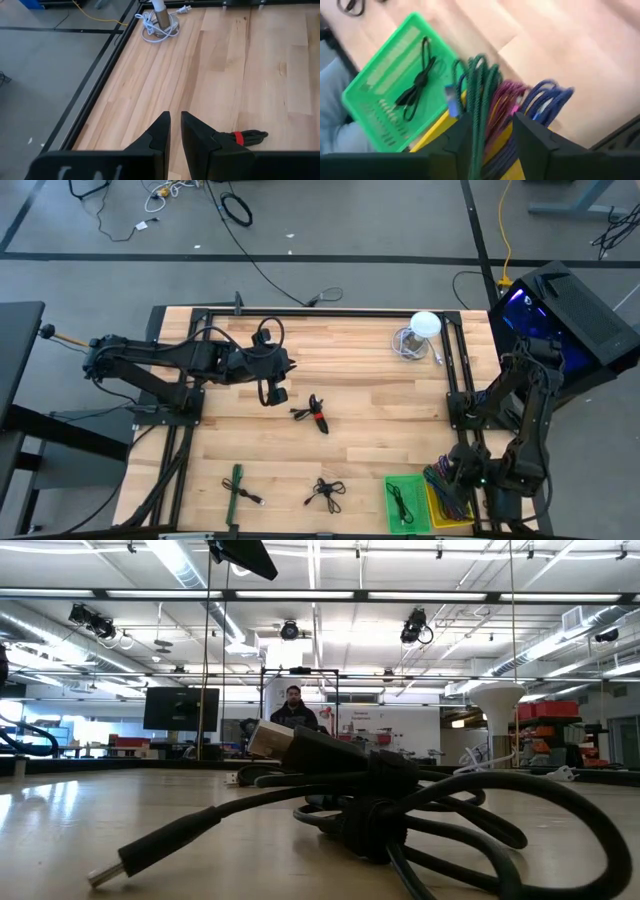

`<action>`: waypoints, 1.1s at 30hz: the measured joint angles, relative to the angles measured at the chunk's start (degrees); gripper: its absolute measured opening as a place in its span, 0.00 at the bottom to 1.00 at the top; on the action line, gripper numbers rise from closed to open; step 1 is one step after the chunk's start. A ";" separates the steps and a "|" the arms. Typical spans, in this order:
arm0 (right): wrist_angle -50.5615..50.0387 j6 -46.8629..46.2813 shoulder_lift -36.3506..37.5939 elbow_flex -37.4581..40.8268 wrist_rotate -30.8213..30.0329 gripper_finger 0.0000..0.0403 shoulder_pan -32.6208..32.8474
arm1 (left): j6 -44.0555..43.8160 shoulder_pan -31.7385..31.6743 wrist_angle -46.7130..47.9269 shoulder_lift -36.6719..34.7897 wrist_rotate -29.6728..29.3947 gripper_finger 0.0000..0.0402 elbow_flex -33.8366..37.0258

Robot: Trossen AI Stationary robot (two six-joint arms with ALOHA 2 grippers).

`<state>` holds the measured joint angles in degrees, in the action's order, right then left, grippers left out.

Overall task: Pick & Place USB Port
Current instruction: Put the black charger cable into the green basket

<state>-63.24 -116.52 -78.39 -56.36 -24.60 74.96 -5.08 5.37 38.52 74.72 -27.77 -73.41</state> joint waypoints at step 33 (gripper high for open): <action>43.10 78.41 -5.44 0.03 4.54 0.36 -50.58 | -5.34 -0.31 15.23 -6.58 -8.35 0.12 0.02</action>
<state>-20.14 -38.11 -83.83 -56.33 -20.06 24.39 -10.42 5.06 53.76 68.14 -36.12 -73.39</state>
